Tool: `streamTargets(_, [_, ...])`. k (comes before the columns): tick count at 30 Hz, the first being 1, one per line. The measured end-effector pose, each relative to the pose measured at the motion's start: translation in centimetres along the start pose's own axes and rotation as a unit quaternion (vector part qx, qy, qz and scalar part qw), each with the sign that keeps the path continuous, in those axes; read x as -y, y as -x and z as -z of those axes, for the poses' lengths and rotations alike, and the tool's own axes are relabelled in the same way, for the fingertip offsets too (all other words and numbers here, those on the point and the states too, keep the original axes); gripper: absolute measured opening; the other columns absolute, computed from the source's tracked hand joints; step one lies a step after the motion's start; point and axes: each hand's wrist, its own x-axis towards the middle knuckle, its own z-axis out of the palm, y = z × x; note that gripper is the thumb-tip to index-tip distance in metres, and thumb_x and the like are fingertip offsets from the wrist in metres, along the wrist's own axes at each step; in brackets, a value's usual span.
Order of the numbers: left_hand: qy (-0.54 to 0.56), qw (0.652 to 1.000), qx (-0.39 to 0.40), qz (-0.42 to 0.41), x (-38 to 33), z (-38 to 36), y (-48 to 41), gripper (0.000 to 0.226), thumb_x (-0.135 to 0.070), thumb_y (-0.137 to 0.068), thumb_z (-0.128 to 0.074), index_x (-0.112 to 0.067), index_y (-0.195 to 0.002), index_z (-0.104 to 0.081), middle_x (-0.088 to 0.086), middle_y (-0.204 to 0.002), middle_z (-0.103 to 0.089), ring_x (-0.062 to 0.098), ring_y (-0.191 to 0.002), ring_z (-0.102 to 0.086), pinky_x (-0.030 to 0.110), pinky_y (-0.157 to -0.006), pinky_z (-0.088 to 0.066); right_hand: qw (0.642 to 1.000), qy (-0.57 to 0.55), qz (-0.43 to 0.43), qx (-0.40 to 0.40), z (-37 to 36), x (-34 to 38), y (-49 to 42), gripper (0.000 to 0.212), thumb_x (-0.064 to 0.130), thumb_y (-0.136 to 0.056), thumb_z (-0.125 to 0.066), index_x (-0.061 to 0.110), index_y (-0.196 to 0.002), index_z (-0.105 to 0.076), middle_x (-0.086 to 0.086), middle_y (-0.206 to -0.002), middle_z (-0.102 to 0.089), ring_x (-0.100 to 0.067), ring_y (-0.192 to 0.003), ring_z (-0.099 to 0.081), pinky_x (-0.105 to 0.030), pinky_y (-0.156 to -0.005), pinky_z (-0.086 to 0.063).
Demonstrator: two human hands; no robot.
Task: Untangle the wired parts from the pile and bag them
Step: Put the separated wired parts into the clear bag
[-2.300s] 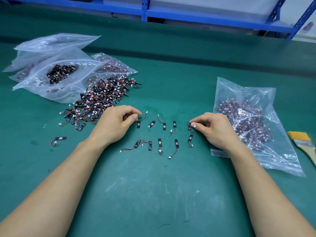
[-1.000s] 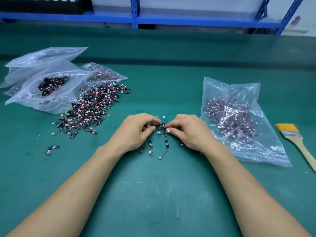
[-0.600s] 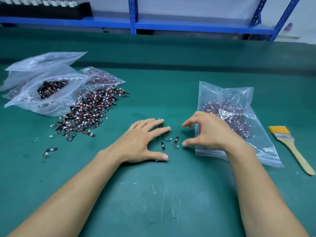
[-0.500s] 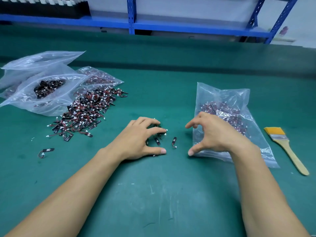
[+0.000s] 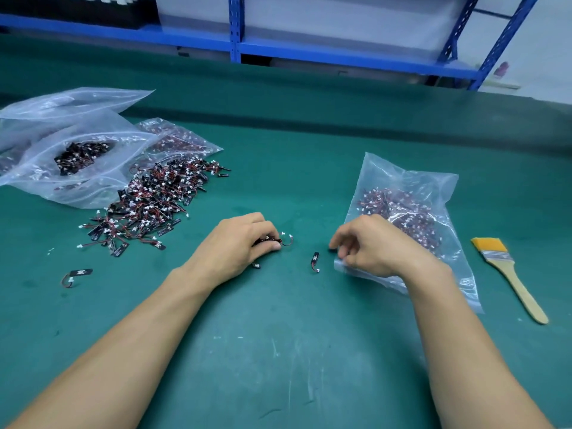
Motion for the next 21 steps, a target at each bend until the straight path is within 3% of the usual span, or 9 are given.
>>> streamTargets(2, [-0.002,1.000,-0.024,-0.001,0.0,0.1,0.0,0.012,-0.032,-0.091,-0.070,-0.020,-0.093,-0.072,-0.009,-0.083,-0.057,0.008,-0.070,-0.048,0.028,-0.065,-0.044,0.999,-0.011,0.016,-0.032,-0.5,1.0,-0.7,0.025,0.011,-0.080,-0.064,0.026,-0.097,-0.076,0.018,-0.072,-0.070,0.009,-0.066,-0.059,-0.026,-0.083,-0.055])
streamTargets(4, [-0.003,0.999,-0.043,0.007,0.2,0.3,0.0,0.011,-0.031,-0.090,-0.072,-0.020,-0.092,-0.073,-0.008,-0.082,-0.059,0.009,-0.070,-0.050,0.027,-0.065,-0.041,0.999,-0.037,0.021,-0.027,-0.6,1.6,-0.9,0.022,0.023,-0.076,-0.079,0.027,-0.097,-0.075,0.017,-0.077,-0.069,0.007,-0.067,-0.059,-0.026,-0.078,-0.054])
streamTargets(6, [-0.001,0.998,-0.061,0.017,0.3,0.6,0.0,0.011,-0.031,-0.089,-0.073,-0.020,-0.091,-0.074,-0.009,-0.082,-0.061,0.009,-0.070,-0.052,0.024,-0.065,-0.039,1.000,-0.021,0.006,-0.010,-0.1,1.2,-0.5,0.046,0.048,-0.058,-0.091,0.036,-0.098,-0.071,0.022,-0.084,-0.066,0.008,-0.074,-0.056,-0.024,-0.069,-0.049])
streamTargets(8, [0.004,0.997,-0.077,0.021,0.4,0.7,0.1,0.010,-0.030,-0.088,-0.074,-0.020,-0.090,-0.074,-0.010,-0.081,-0.062,0.003,-0.069,-0.048,0.018,-0.065,-0.036,0.999,0.035,-0.018,0.010,0.7,0.2,0.2,0.060,0.057,-0.047,-0.092,0.042,-0.099,-0.066,0.026,-0.087,-0.062,0.009,-0.079,-0.052,-0.027,-0.069,-0.047])
streamTargets(11, [0.017,0.996,-0.089,0.028,0.3,1.0,0.0,0.009,-0.029,-0.088,-0.074,-0.020,-0.089,-0.074,-0.011,-0.080,-0.061,0.001,-0.067,-0.047,0.010,-0.064,-0.032,0.997,0.033,-0.053,0.048,1.6,-0.9,0.8,0.046,0.036,-0.059,-0.095,0.038,-0.095,-0.068,0.022,-0.081,-0.067,0.005,-0.072,-0.058,-0.031,-0.074,-0.054])
streamTargets(15, [0.040,0.994,-0.094,0.030,-0.3,1.2,0.0,0.011,-0.031,-0.087,-0.074,-0.020,-0.088,-0.075,-0.011,-0.079,-0.063,-0.008,-0.066,-0.049,0.007,-0.065,-0.034,0.997,-0.043,-0.043,0.054,2.1,-1.5,0.9,0.025,0.010,-0.076,-0.084,0.030,-0.088,-0.074,0.024,-0.070,-0.070,0.001,-0.067,-0.066,-0.030,-0.073,-0.059])
streamTargets(17, [0.051,0.993,-0.103,0.027,-0.7,1.4,0.1,0.011,-0.029,-0.086,-0.075,-0.018,-0.087,-0.076,-0.009,-0.078,-0.063,-0.002,-0.064,-0.049,0.008,-0.064,-0.034,0.992,-0.115,-0.048,0.032,2.5,-1.4,0.8,0.022,0.004,-0.079,-0.079,0.024,-0.087,-0.074,0.015,-0.071,-0.074,-0.008,-0.067,-0.071,-0.032,-0.063,-0.061])
streamTargets(19, [0.068,0.991,-0.109,0.025,-1.1,1.4,0.1,0.010,-0.027,-0.085,-0.076,-0.017,-0.087,-0.077,-0.007,-0.077,-0.064,0.005,-0.063,-0.049,0.012,-0.063,-0.036,0.981,-0.185,-0.057,-0.008,2.7,-1.2,0.6,0.020,0.004,-0.077,-0.083,0.020,-0.084,-0.073,0.005,-0.070,-0.075,-0.012,-0.053,-0.065,-0.025,-0.044,-0.051])
streamTargets(21, [0.095,0.989,-0.109,0.020,-1.7,1.4,0.1,0.008,-0.024,-0.085,-0.078,-0.017,-0.086,-0.077,-0.006,-0.076,-0.064,0.008,-0.062,-0.051,0.015,-0.062,-0.038,0.967,-0.243,-0.064,-0.037,2.9,-0.8,0.1,0.020,0.008,-0.072,-0.089,0.016,-0.082,-0.073,-0.001,-0.068,-0.075,-0.012,-0.045,-0.057,-0.020,-0.037,-0.041])
